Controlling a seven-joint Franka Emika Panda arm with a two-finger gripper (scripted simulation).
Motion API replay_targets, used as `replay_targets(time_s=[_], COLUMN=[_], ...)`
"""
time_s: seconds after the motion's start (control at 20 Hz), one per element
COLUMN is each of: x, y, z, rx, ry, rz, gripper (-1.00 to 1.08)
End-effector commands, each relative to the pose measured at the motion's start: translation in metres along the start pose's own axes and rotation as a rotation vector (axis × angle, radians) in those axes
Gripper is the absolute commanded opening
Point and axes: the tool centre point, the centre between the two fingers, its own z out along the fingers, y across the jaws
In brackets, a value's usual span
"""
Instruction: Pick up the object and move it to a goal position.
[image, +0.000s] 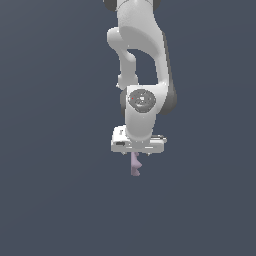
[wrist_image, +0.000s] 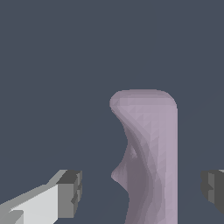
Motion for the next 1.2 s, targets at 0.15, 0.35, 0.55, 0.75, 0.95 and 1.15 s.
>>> replay_targets(time_s=[0.15,0.35,0.55,0.75,0.95,1.15], x=[0.000,0.001,0.001,0.001,0.002,0.007], y=[0.000,0.000,0.000,0.000,0.000,0.000], z=[0.017,0.017,0.017,0.017,0.015,-0.001], rx=[0.000,0.000,0.000,0.000,0.000,0.003], ry=[0.000,0.000,0.000,0.000,0.001,0.016], rz=[0.001,0.001,0.001,0.001,0.000,-0.013], gripper=[1.00,-1.00,-1.00,-1.00,-1.00,-1.00])
